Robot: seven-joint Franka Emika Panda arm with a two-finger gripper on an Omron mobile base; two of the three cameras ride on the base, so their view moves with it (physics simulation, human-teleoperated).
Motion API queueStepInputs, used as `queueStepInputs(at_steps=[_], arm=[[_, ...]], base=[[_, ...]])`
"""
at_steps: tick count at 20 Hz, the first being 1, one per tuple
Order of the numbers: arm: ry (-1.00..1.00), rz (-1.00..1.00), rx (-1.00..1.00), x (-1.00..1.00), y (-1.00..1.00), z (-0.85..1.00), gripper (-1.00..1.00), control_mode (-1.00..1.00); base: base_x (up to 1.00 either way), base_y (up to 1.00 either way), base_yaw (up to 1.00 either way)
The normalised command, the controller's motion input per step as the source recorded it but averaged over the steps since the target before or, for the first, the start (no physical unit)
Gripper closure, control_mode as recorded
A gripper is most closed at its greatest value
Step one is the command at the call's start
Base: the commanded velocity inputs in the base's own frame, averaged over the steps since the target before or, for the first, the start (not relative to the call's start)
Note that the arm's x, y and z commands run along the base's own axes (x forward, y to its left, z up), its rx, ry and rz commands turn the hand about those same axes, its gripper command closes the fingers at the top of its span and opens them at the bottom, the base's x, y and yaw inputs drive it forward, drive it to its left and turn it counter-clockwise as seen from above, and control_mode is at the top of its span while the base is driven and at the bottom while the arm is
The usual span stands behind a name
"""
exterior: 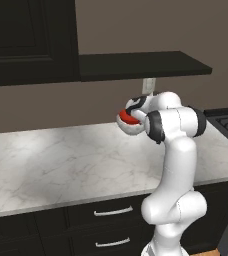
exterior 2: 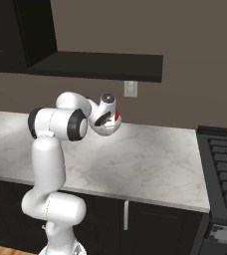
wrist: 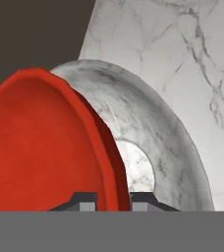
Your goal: Pick up the bowls on the counter and stack them on top of one another in the open cabinet. Place the smaller bowl on top of the larger bowl.
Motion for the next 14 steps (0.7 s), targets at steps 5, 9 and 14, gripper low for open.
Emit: queueStepInputs(at_steps=[5,9,14], arm=[[0.05,0.00,0.00,0.00,0.10,-0.07,-1.00,-1.00],[0.01,0.00,0.00,0.00,0.05,-0.04,-1.00,-1.00],[0.00,0.00,0.00,0.00,0.00,0.00,-1.00,-1.00]], base=[[0.00,0.00,0.00],[0.00,0.00,0.00],[0.00,0.00,0.00]])
